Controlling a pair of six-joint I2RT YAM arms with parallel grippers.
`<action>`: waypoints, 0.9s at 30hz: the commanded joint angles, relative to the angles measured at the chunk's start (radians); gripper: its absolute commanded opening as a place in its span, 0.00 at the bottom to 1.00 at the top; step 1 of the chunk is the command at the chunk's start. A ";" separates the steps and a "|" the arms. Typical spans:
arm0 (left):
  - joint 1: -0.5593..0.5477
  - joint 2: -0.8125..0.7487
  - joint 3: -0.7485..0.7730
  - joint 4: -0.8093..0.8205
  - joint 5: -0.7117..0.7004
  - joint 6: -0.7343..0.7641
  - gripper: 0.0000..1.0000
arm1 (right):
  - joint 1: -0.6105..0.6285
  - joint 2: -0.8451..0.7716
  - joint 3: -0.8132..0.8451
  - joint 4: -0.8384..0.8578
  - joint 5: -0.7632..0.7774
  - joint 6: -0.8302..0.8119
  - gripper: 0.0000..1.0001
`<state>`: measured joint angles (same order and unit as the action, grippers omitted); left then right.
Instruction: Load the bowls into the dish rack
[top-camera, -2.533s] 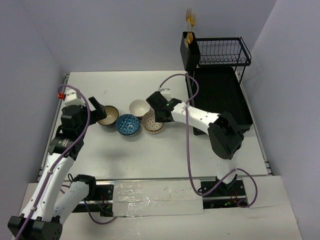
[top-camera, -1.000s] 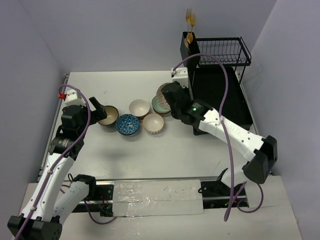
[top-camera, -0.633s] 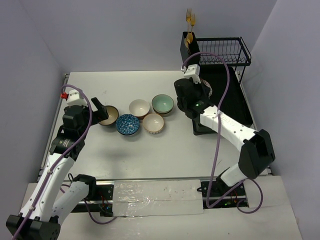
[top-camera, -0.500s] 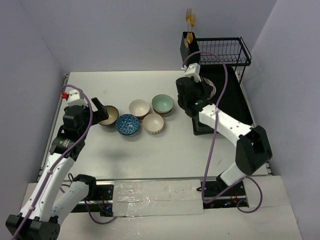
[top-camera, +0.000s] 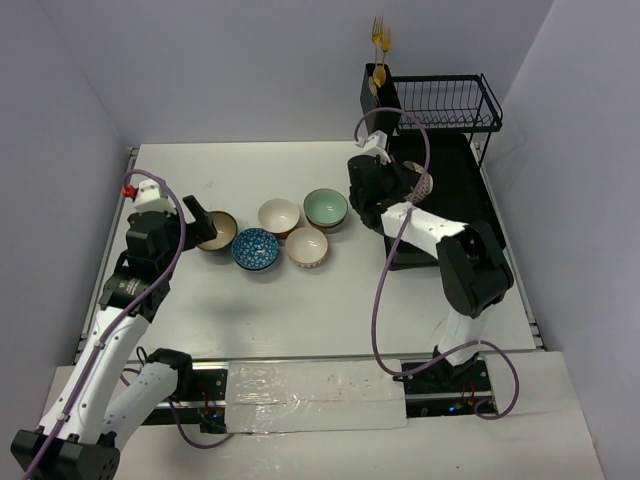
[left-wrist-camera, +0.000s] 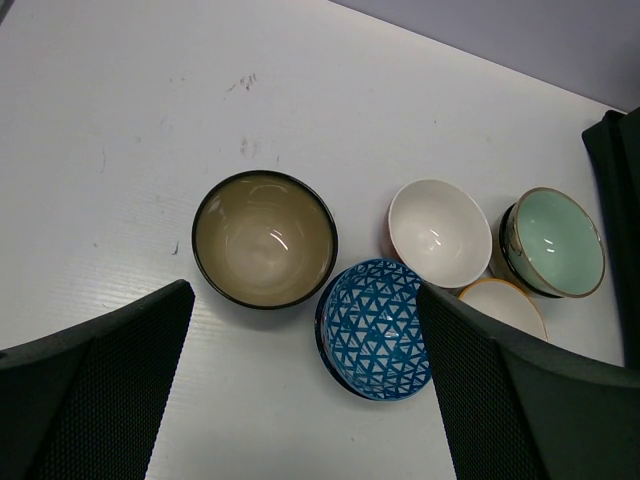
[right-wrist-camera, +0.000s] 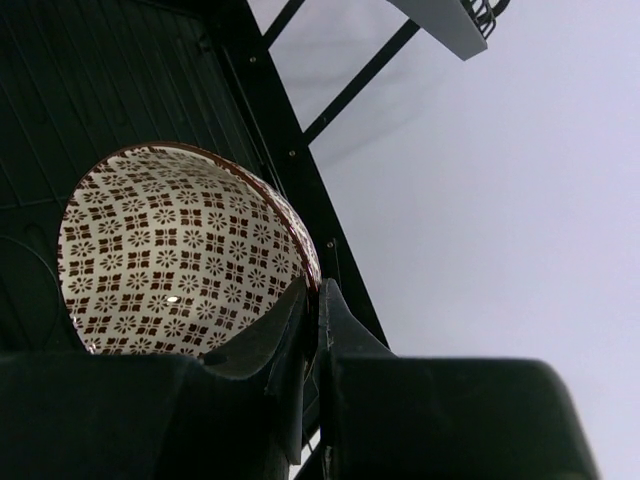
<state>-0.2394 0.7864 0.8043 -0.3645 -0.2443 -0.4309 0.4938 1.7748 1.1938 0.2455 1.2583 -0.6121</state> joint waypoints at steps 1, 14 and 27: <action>-0.005 -0.015 -0.002 0.013 -0.015 0.015 0.99 | -0.015 0.020 0.027 0.172 0.069 -0.075 0.00; -0.008 -0.026 -0.004 0.010 -0.013 0.017 0.99 | -0.037 0.228 -0.043 0.848 0.133 -0.601 0.00; -0.008 -0.019 -0.002 0.012 -0.013 0.015 0.99 | -0.012 0.320 -0.051 0.893 0.098 -0.621 0.00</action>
<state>-0.2436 0.7742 0.8043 -0.3653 -0.2520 -0.4305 0.4686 2.0724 1.1439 1.0466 1.3449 -1.2156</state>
